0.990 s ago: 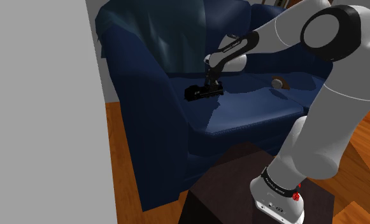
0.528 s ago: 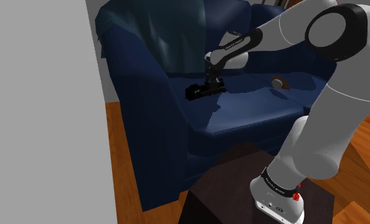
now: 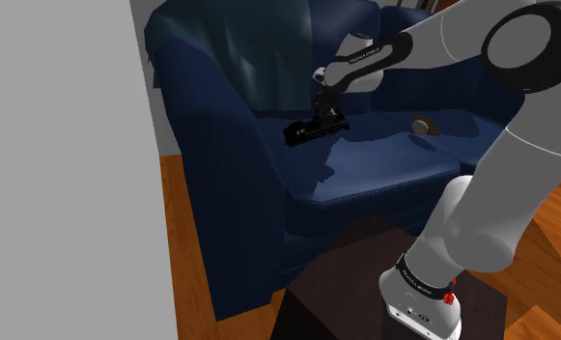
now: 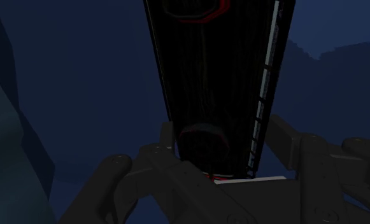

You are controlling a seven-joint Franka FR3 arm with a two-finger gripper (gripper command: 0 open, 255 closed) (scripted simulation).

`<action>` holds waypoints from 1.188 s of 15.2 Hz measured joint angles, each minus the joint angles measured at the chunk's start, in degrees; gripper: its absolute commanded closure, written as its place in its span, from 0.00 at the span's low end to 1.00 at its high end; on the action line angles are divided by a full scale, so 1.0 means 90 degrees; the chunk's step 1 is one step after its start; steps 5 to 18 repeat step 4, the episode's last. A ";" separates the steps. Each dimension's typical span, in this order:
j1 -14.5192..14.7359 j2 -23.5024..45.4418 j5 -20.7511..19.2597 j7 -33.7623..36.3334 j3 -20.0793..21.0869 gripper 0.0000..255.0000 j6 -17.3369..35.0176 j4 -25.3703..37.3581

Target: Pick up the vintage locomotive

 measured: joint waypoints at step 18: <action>0.0005 -0.0141 -0.0120 0.0081 0.0009 1.00 -0.0327 0.0211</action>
